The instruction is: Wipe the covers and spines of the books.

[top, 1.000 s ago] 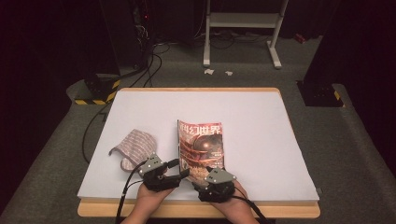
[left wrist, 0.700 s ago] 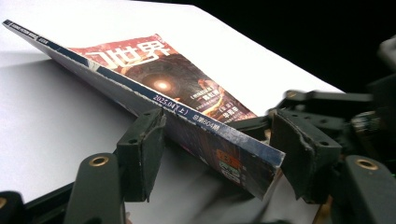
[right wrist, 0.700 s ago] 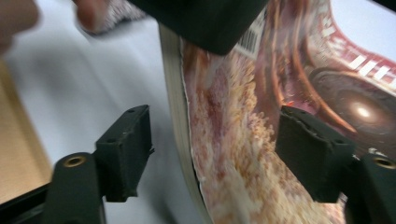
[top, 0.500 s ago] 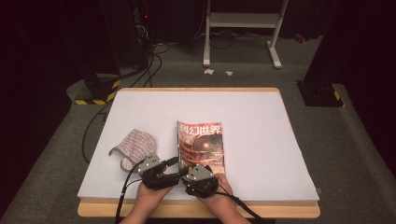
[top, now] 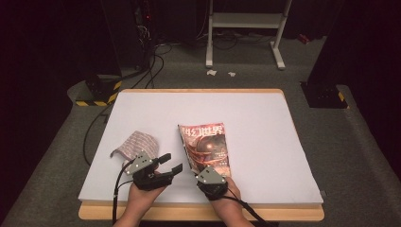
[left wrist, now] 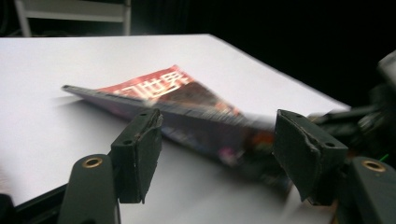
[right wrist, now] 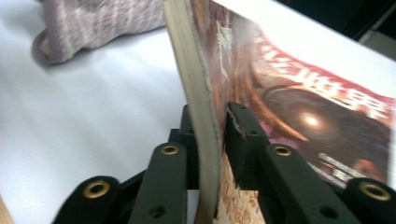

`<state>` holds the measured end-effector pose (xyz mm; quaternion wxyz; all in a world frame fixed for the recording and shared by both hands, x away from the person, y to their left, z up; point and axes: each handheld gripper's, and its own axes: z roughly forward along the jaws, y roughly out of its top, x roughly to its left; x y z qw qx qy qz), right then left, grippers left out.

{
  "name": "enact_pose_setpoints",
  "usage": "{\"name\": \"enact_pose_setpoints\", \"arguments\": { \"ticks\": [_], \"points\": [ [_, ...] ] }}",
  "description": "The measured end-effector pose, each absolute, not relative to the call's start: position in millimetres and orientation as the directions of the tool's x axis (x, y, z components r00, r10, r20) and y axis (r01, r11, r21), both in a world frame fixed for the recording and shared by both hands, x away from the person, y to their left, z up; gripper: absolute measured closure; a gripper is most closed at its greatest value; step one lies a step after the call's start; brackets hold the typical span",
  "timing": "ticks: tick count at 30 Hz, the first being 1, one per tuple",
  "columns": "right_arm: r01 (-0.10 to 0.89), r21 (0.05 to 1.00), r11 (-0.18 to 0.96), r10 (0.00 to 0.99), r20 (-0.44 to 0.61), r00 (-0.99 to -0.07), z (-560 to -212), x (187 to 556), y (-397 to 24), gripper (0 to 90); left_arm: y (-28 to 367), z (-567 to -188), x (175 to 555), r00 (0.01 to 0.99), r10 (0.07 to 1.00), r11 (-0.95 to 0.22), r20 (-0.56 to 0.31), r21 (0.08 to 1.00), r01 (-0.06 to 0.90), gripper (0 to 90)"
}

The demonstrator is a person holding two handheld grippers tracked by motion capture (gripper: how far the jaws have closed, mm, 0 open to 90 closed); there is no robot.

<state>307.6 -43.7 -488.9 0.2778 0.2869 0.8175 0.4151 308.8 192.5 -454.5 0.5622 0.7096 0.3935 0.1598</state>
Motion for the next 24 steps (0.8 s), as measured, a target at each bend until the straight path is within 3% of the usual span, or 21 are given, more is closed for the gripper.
{"name": "enact_pose_setpoints", "arguments": {
  "ticks": [5,11,15,22,24],
  "points": [
    [0.248,0.864,0.438,0.724,-0.176,-0.667,-480,313,-71,83.8,192,-461,314,0.619,0.781,-0.209,-0.080,0.902,0.379,33.4],
    [0.268,0.896,0.353,0.738,-0.091,-0.668,-473,320,-102,84.1,201,-466,320,0.608,0.793,-0.268,-0.028,0.881,0.390,37.3],
    [0.301,0.914,0.272,0.739,0.002,-0.674,-475,323,-119,84.1,214,-464,321,0.587,0.808,-0.239,-0.040,0.890,0.389,38.0],
    [0.290,0.917,0.272,0.739,-0.006,-0.674,-478,322,-125,84.0,239,-462,323,0.548,0.837,-0.240,-0.010,0.893,0.382,38.2],
    [0.287,0.917,0.276,0.738,-0.011,-0.675,-478,321,-124,84.0,246,-461,324,0.535,0.844,-0.226,-0.033,0.883,0.411,31.6]
  ]
}}
